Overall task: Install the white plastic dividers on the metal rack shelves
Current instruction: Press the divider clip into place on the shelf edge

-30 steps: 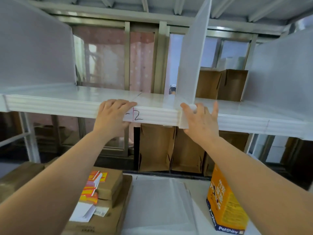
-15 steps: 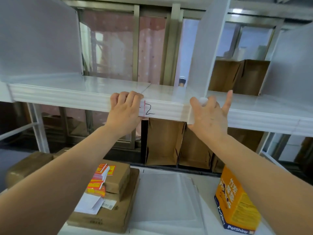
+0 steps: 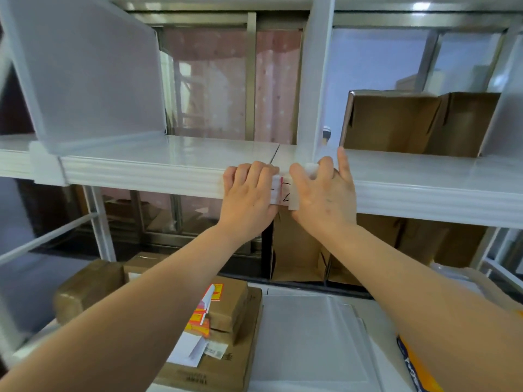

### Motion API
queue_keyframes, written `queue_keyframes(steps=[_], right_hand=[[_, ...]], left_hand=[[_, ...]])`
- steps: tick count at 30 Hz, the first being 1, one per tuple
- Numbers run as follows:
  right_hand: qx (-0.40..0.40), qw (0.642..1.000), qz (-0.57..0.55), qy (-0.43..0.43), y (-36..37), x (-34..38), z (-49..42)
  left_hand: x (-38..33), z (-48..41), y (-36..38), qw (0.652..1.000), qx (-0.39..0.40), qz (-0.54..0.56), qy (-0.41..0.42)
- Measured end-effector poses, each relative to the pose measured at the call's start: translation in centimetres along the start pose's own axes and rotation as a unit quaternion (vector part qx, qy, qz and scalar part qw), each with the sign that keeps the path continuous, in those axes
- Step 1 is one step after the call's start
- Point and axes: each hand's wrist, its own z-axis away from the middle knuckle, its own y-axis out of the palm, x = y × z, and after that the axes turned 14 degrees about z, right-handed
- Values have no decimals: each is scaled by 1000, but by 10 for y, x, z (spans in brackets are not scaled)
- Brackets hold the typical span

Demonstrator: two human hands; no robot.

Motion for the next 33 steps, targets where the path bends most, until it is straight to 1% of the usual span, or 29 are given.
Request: queue_keyframes(steps=[2, 5, 8, 11, 14, 17, 21, 30, 33], right_hand=[[-6, 1000, -7, 4, 3, -2, 1], [-6, 1000, -16, -2, 5, 1, -2], [-14, 999, -40, -19, 4, 10, -6], [-35, 998, -46, -32, 5, 9, -7], [2, 997, -51, -60, 3, 1, -6], [28, 996, -42, -78, -4, -5, -9], [52, 992, -32, -108, -5, -13, -13], [69, 990, -41, -116, -6, -17, -13], [69, 990, -45, -119, -7, -17, -12]], left_hand=[[0, 1, 0, 1000, -7, -2, 3], [0, 0, 0, 1000, 9, 11, -3], [1, -1, -4, 998, 40, 32, -29], [3, -4, -16, 992, 95, 72, -33], [12, -7, -26, 986, 136, 91, -10], [17, -7, -29, 984, 153, 92, -9], [14, -9, -29, 984, 148, 96, -24], [12, -8, -19, 992, 92, 80, -33], [12, -9, -19, 991, 94, 85, -36]])
